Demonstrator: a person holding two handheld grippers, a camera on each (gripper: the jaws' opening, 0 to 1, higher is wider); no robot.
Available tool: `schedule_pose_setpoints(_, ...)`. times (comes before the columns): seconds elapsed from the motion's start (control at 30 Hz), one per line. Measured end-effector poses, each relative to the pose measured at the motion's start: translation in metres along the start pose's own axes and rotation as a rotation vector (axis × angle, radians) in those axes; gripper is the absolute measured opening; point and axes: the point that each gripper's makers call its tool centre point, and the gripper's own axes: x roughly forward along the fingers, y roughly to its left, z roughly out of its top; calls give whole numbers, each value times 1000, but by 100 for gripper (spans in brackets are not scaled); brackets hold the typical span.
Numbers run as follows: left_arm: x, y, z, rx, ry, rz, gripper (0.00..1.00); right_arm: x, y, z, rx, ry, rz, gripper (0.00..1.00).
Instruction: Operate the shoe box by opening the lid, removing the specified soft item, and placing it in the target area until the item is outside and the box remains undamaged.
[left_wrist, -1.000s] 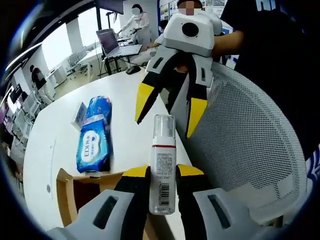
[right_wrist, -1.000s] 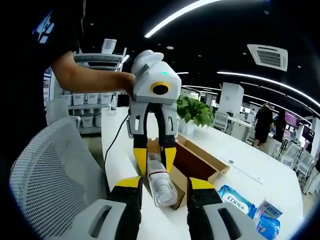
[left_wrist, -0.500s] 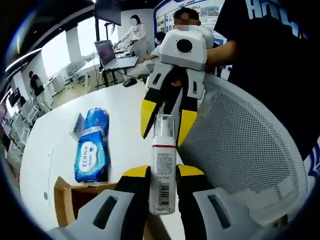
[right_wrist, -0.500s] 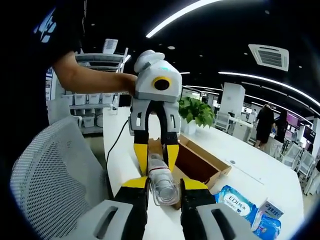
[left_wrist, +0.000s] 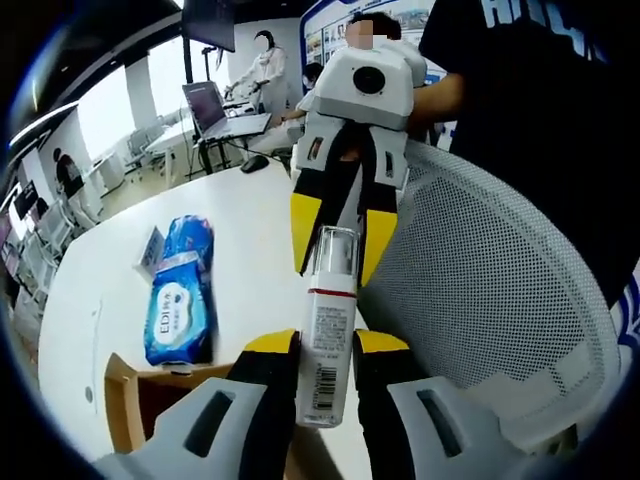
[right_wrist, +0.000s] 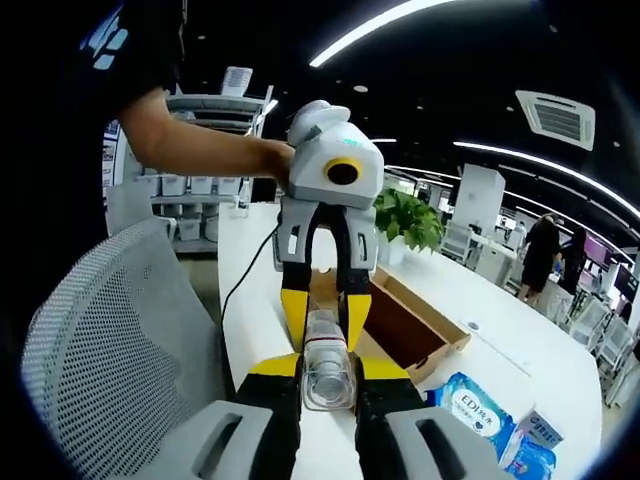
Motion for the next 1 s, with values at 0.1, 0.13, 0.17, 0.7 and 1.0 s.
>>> schedule_pose_setpoints(0.1,1,0,1,-12,0,6,21,0,-1,-1,-1,3,1,15)
schedule_pose_setpoints(0.13,1,0,1,-15,0,8,21,0,-1,-1,4,5,4,15)
schedule_pose_setpoints(0.17,1,0,1,-15,1,10,21,0,-1,-1,3,7,4,14)
schedule_pose_setpoints(0.7,-2,8,-7,-102,-26,98,31,2,-6,-3,-1,21,0,14)
schedule_pose_setpoints(1.0,-7,16,-19,-209,-86,225,51,1,-12,-6,-1,39,12,14)
